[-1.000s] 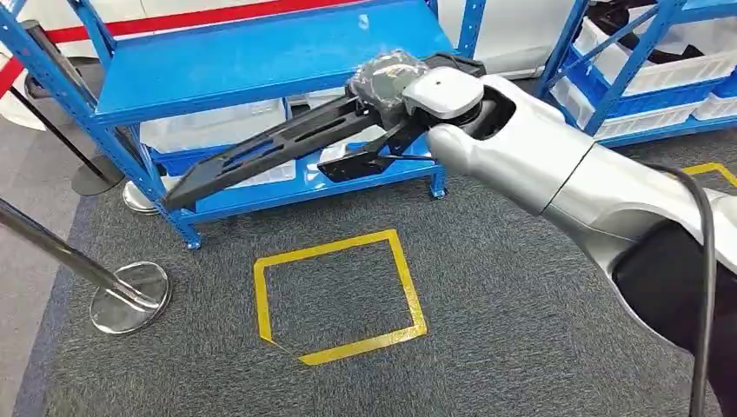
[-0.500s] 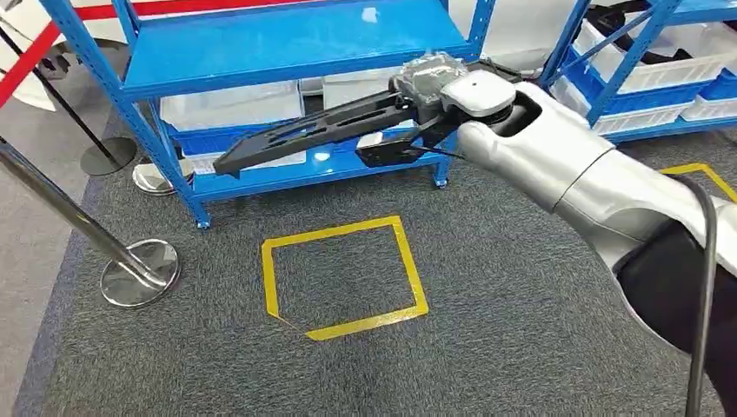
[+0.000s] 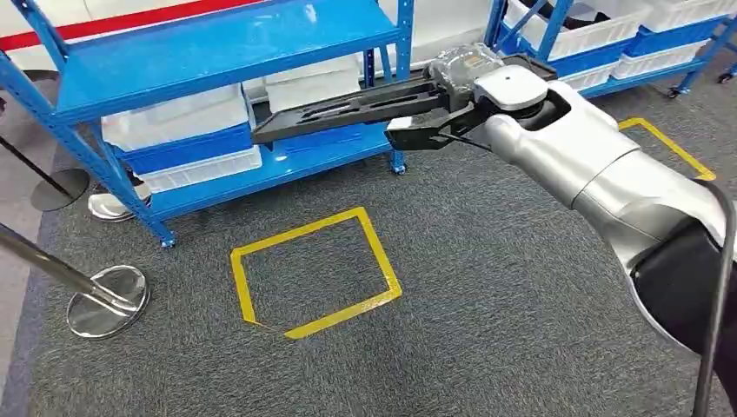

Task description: Take the parts from the cabinet and place them on the table.

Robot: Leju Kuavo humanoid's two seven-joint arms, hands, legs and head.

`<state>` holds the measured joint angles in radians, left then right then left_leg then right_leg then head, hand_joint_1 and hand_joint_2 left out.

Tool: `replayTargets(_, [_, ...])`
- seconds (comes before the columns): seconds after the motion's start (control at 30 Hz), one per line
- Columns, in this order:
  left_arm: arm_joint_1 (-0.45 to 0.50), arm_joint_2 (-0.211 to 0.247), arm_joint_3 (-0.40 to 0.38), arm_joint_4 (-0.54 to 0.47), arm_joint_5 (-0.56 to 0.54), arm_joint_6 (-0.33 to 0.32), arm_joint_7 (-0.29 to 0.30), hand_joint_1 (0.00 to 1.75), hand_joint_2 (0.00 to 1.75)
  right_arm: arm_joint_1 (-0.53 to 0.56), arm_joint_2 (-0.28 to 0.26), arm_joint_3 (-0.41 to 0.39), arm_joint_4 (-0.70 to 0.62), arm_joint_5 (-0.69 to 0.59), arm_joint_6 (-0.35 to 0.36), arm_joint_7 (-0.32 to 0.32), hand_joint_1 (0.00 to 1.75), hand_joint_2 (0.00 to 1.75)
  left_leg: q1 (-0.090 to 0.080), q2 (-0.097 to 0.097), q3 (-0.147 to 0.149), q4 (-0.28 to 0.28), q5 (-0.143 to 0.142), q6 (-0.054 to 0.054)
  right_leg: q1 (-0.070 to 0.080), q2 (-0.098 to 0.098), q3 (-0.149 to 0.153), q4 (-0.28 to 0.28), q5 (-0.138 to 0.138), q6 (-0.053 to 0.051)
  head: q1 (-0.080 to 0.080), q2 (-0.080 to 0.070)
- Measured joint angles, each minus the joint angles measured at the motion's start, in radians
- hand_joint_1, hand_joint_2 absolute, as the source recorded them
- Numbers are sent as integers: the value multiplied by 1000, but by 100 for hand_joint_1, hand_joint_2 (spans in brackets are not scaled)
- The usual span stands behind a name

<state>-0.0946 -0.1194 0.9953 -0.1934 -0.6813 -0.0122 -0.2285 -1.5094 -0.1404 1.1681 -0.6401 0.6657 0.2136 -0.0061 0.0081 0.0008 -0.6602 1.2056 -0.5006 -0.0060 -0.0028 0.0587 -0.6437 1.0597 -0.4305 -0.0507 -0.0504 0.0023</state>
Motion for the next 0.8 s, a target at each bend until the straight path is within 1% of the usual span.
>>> replayTargets(0.03, [-1, 2, 0, 0, 0, -1, -1, 0, 175, 0, 0, -4, 1, 3, -1, 0, 175, 175, -2, -23, 54, -96, 36, 13, 2, 12, -1, 0, 2, 1, 0, 0])
replayTargets(0.07, [-1, 9, 0, 0, 0, -2, -2, 0, 175, 0, 0, -9, 2, 5, -4, 0, 175, 175, -2, -77, 85, -162, 30, 33, -5, 16, -2, 0, 5, 4, 2, 0])
replayTargets(0.1, [0, 10, 0, 1, 0, -5, -2, 0, 175, -2, -1, -11, 4, 5, -5, 0, 175, 175, 1, -96, 107, -175, 28, 35, -6, 25, -7, -3, 10, 11, 2, 0])
replayTargets(0.13, [-2, 8, 0, 1, 0, -5, -2, 0, 175, 1, 1, -11, 5, 5, -7, 0, 175, 175, -3, -87, 108, -191, 34, 31, -17, 35, -9, -6, 17, 22, -2, 0])
replayTargets(0.17, [-5, 10, 1, 0, 0, -5, -2, 0, 175, 3, 0, -11, 7, 5, -8, 0, 175, 175, -8, -80, 109, -194, 36, 33, -23, 48, -10, -13, 22, 30, 0, 0])
replayTargets(0.2, [-8, 12, 1, 0, 0, -5, -2, 0, 175, 3, -2, -12, 8, 5, -8, 0, 175, 175, -9, -70, 113, -205, 42, 39, -23, 60, -9, -23, 31, 38, 0, 0])
replayTargets(0.23, [-8, 10, 1, 1, 0, -5, -2, 0, 175, 4, -4, -15, 9, 5, -8, 0, 175, 175, -1, -52, 125, -243, 55, 40, -11, 74, -7, -33, 38, 45, 0, 0])
replayTargets(0.27, [-8, 10, 1, 0, 0, -5, -2, 0, 175, 3, -8, -21, 10, 6, -8, 0, 175, 175, 3, -31, 133, -261, 67, 37, -7, 25, -17, -20, 19, 45, 3, 0])
replayTargets(0.3, [-8, 10, 1, 0, 0, -5, -2, 0, 175, -1, -8, -26, 10, 7, -7, 1, 175, 175, 4, -21, 132, -268, 71, 40, -5, -13, -38, 27, -19, 45, 6, 0])
replayTargets(0.33, [-6, 10, 1, 0, 1, -5, -1, 0, 175, -5, -8, -27, 11, 10, -7, 3, 175, 175, 4, -7, 130, -267, 72, 39, -7, -33, -68, 97, -58, 50, 6, 0])
replayTargets(0.37, [-4, 10, 2, 0, 1, -5, 1, 0, 175, -4, -6, -27, 11, 12, -6, 3, 175, 175, 3, 8, 128, -263, 71, 38, -11, -45, -100, 176, -92, 54, 6, 0])
replayTargets(0.4, [-4, 10, 2, 0, 1, -5, 2, 0, 175, -3, -6, -27, 11, 13, -6, 3, 175, 175, 3, 22, 125, -255, 67, 38, -14, -51, -126, 239, -112, 59, 6, 0])
replayTargets(0.43, [-4, 10, 2, 0, 1, -4, 3, 0, 175, -2, -7, -28, 13, 17, -5, 3, 175, 175, 5, 34, 121, -247, 64, 36, -19, -55, -134, 259, -108, 63, 6, 0])
replayTargets(0.47, [-4, 10, 3, 0, 1, -3, 4, 0, 175, -1, -7, -29, 14, 20, -3, 3, 175, 175, 6, 45, 118, -240, 59, 34, -23, -59, -120, 235, -86, 67, 6, 0])
replayTargets(0.5, [-4, 9, 4, 0, 1, -3, 5, 0, 175, -1, -7, -32, 14, 22, -3, 4, 175, 175, 8, 57, 114, -227, 51, 30, -26, -66, -76, 160, -43, 70, 6, 0])
replayTargets(0.53, [-4, 8, 5, 0, 1, -3, 5, 0, 175, -2, -8, -37, 15, 22, -3, 5, 175, 175, 11, 68, 112, -214, 43, 25, -28, -80, -28, 73, -5, 72, 6, 0])
replayTargets(0.57, [-3, 9, 7, 0, 1, -3, 5, 0, 175, -3, -9, -43, 15, 22, -3, 5, 175, 175, 10, 76, 108, -199, 32, 16, -22, -116, 1, 10, -13, 73, 6, 0])
replayTargets(0.6, [-4, 12, 9, 0, 1, -3, 5, 0, 175, -5, -10, -48, 15, 22, -3, 5, 175, 175, 0, 83, 100, -185, 25, 8, -11, -130, -3, 11, -14, 60, 7, 0])
replayTargets(0.63, [-2, 12, 9, 0, 1, -3, 5, 0, 175, -4, -9, -50, 15, 23, -4, 5, 175, 175, -1, 88, 98, -185, 24, 3, -12, -111, -8, 18, -15, 44, 3, 0])
replayTargets(0.67, [-7, 12, 9, 0, 0, -3, 4, 0, 175, -1, -10, -52, 16, 26, -5, 5, 175, 175, 1, 98, 101, -181, 22, 0, -11, -104, -12, 18, -15, 40, 2, 0])
replayTargets(0.7, [-7, 12, 9, 0, -2, -3, 4, 0, 175, 1, -16, -54, 16, 32, -5, 9, 175, 175, 2, 106, 103, -185, 24, -5, -9, -93, -15, 20, -15, 34, 3, 0])
replayTargets(0.73, [-6, 11, 10, 0, -2, -5, 4, 0, 175, 2, -21, -57, 18, 39, -6, 12, 175, 175, 3, 114, 102, -183, 21, -8, -12, -84, -16, 15, -10, 27, 3, 0])
replayTargets(0.77, [-5, 11, 10, 1, -2, -6, 4, 0, 175, 4, -23, -59, 19, 46, -7, 15, 175, 175, 8, 87, 97, -172, 5, -14, -16, -76, -15, 12, -6, 20, 3, 0])
replayTargets(0.8, [-4, 10, 10, 1, -2, -6, 4, 0, 175, 5, -27, -60, 21, 49, -8, 17, 175, 175, 9, 51, 87, -148, -19, -16, -16, -68, -17, 10, -3, 16, 3, 0])
